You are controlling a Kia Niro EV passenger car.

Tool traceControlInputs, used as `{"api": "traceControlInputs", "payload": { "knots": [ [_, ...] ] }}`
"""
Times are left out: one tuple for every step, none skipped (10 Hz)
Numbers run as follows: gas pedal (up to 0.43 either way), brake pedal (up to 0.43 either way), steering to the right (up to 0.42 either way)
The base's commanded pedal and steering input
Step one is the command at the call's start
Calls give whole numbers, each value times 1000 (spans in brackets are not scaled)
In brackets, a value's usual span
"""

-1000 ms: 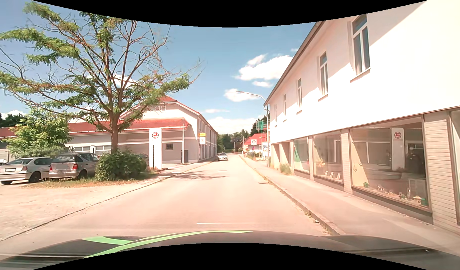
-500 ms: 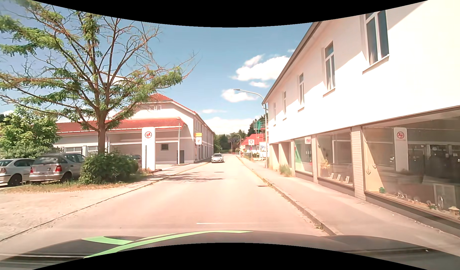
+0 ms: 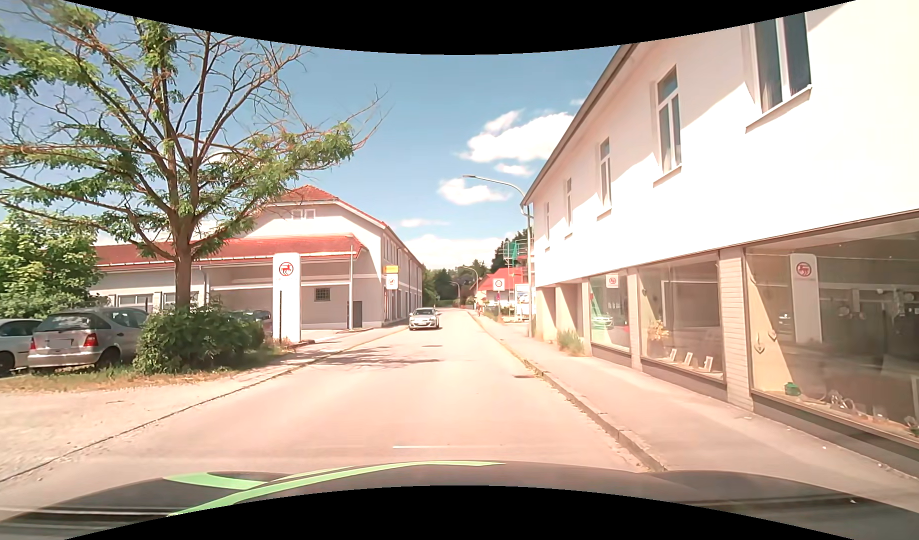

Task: Follow the waypoints while adhering to traffic rules and regulations

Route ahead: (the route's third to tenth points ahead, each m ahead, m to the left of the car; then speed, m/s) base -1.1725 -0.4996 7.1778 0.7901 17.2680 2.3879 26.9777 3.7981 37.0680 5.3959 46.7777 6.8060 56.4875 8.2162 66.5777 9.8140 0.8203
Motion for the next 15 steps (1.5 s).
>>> {"api": "traceControlInputs", "payload": {
  "knots": [
    [0,244,52],
    [0,238,51],
    [0,238,51],
    [0,238,51],
    [0,232,51],
    [0,226,50],
    [0,220,49],
    [0,220,48],
    [0,213,45],
    [0,213,43],
    [0,213,43],
    [0,195,43],
    [0,195,43],
    [0,195,43],
    [0,195,43]
  ]
}}
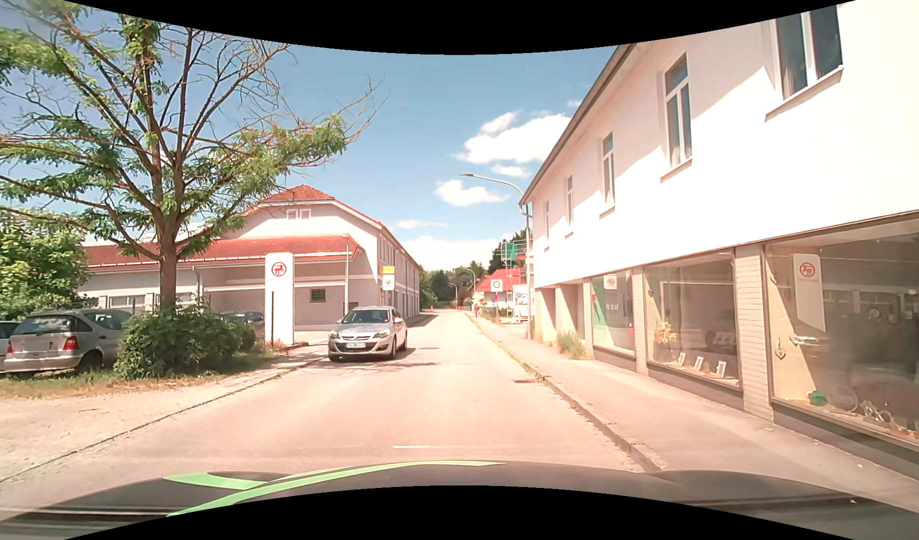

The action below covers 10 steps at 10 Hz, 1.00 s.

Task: Follow the waypoints while adhering to traffic rules and regulations

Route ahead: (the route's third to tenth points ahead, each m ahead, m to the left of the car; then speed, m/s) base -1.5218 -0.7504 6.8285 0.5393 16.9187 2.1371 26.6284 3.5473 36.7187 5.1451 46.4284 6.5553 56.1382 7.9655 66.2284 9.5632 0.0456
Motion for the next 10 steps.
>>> {"api": "traceControlInputs", "payload": {
  "knots": [
    [0,195,43],
    [0,201,43],
    [0,207,43],
    [0,207,43],
    [0,207,43],
    [0,207,43],
    [0,201,41],
    [0,159,35],
    [0,43,26],
    [0,0,11]
  ]
}}
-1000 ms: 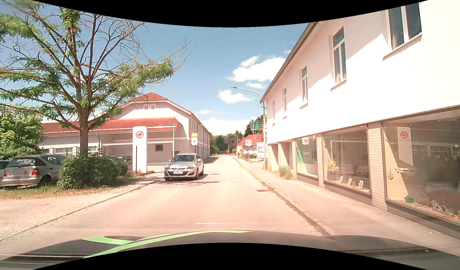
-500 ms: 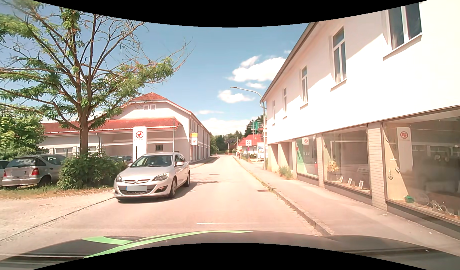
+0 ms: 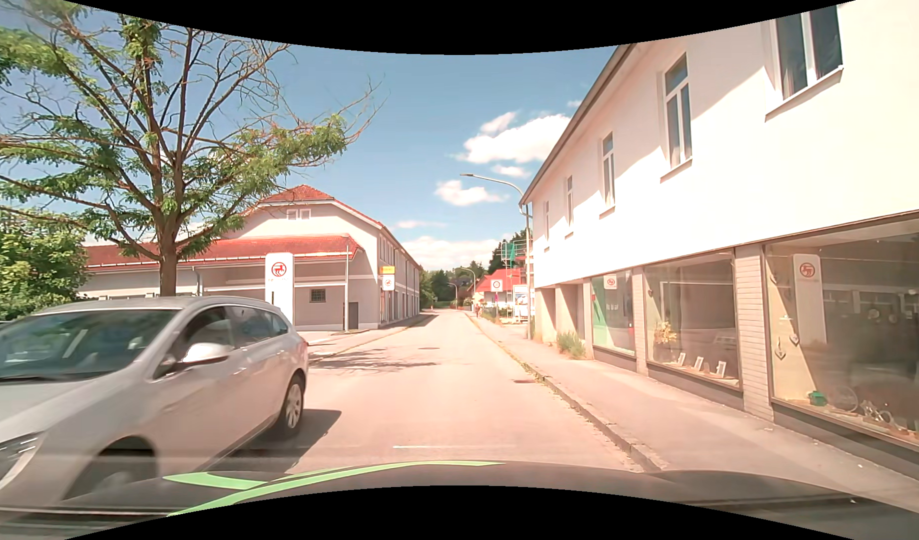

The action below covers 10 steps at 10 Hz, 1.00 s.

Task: Follow the waypoints while adhering to traffic rules and regulations

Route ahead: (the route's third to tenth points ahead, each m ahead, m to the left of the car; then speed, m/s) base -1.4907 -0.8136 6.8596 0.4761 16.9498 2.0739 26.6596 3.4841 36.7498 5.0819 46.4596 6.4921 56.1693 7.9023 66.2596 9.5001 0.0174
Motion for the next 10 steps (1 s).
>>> {"api": "traceControlInputs", "payload": {
  "knots": [
    [0,0,-7],
    [0,0,-30],
    [0,0,-56],
    [0,0,-97],
    [0,0,-164],
    [47,0,-235],
    [59,0,-323],
    [59,0,-432],
    [67,0,-484],
    [67,0,-531]
  ]
}}
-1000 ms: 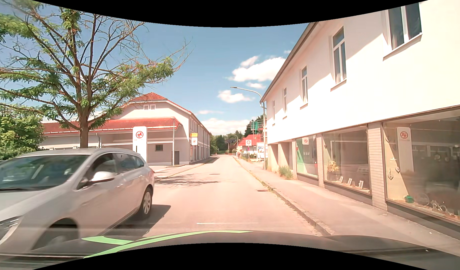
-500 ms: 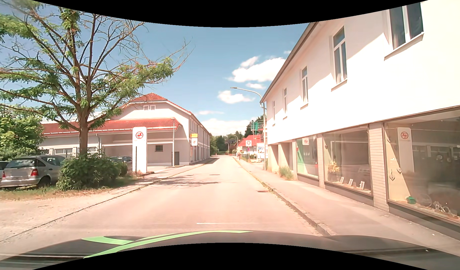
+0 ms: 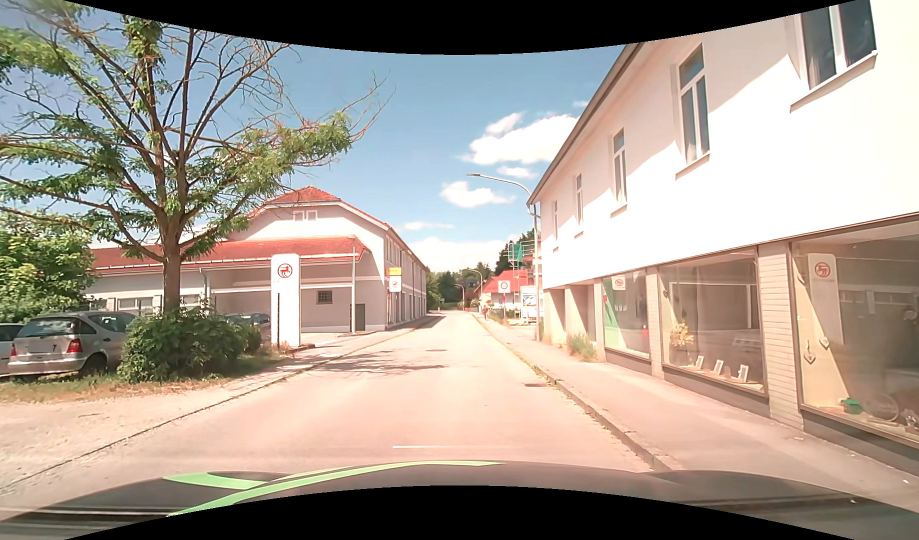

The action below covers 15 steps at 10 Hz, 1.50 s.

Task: Follow the waypoints while adhering to traffic rules and regulations

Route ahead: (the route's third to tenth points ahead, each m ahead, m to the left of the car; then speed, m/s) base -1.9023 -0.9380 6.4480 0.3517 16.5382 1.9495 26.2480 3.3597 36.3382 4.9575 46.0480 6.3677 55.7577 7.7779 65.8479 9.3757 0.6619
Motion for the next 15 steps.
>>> {"api": "traceControlInputs", "payload": {
  "knots": [
    [67,0,-594],
    [87,0,-646],
    [98,0,-708],
    [110,0,-766],
    [110,0,-796],
    [110,0,-820],
    [110,0,-832],
    [110,0,-836],
    [110,0,-840],
    [118,0,-845],
    [118,0,-850],
    [118,0,-853],
    [118,0,-853],
    [118,0,-853],
    [118,0,-853]
  ]
}}
